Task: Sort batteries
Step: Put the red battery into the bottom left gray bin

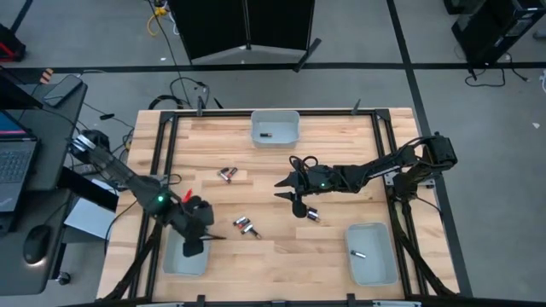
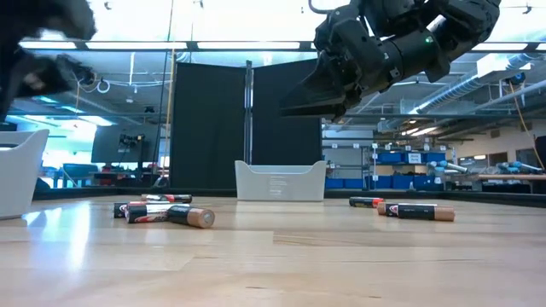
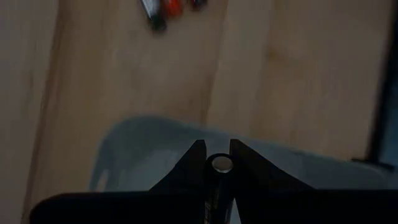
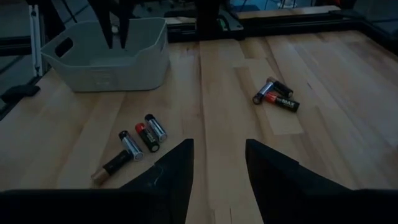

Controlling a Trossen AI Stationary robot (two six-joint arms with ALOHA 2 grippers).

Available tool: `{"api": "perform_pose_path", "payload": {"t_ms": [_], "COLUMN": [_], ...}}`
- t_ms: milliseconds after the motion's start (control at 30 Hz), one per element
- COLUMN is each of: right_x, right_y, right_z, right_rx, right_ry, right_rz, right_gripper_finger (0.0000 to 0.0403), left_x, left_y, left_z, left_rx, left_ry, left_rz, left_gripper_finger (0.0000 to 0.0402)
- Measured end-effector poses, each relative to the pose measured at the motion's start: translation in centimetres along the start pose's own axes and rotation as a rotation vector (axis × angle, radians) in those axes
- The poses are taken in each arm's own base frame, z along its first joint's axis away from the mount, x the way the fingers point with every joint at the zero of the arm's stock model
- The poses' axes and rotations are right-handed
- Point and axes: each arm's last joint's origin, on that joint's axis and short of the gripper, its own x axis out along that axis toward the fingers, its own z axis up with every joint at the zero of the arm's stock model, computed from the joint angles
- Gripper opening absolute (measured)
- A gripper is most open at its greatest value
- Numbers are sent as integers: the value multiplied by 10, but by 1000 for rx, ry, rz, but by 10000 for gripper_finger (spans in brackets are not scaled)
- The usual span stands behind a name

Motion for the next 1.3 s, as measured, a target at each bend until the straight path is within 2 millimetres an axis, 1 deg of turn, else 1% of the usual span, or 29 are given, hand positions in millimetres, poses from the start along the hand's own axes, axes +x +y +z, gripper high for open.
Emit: {"api": "perform_pose_path", "payload": {"t_ms": [67, 167, 300, 533, 667, 800, 967, 1033, 1167, 1300], "right_x": [0, 0, 0, 0, 0, 0, 0, 0, 0, 0], "right_y": [0, 0, 0, 0, -1, -1, -1, -1, -1, -1], "right_z": [0, 0, 0, -1, -1, -1, -1, -1, -2, -2], "right_rx": [0, 0, -1, -1, 0, 0, 0, 0, 0, 0], "right_ry": [0, 3, 5, 7, 11, 13, 13, 14, 17, 19], "right_rz": [0, 0, 0, 0, -2, -3, -3, -3, -3, -3], "right_gripper_finger": [156, 156, 156, 156, 156, 156, 156, 156, 156, 156], "left_x": [8, 15, 18, 26, 27, 33, 43, 41, 29, 17], "left_y": [4, 5, 6, 15, 16, 16, 9, 2, -10, -20], "left_z": [-8, -13, -18, -27, -28, -28, -26, -23, -17, -16], "left_rx": [-15, -27, -27, -35, -34, -28, 10, 21, 39, 65], "left_ry": [28, 54, 70, 120, 127, 150, 199, 196, 177, 173], "left_rz": [28, 37, 40, 64, 72, 90, 47, 28, 25, 37], "left_gripper_finger": [54, 54, 54, 54, 54, 54, 54, 54, 54, 54]}}
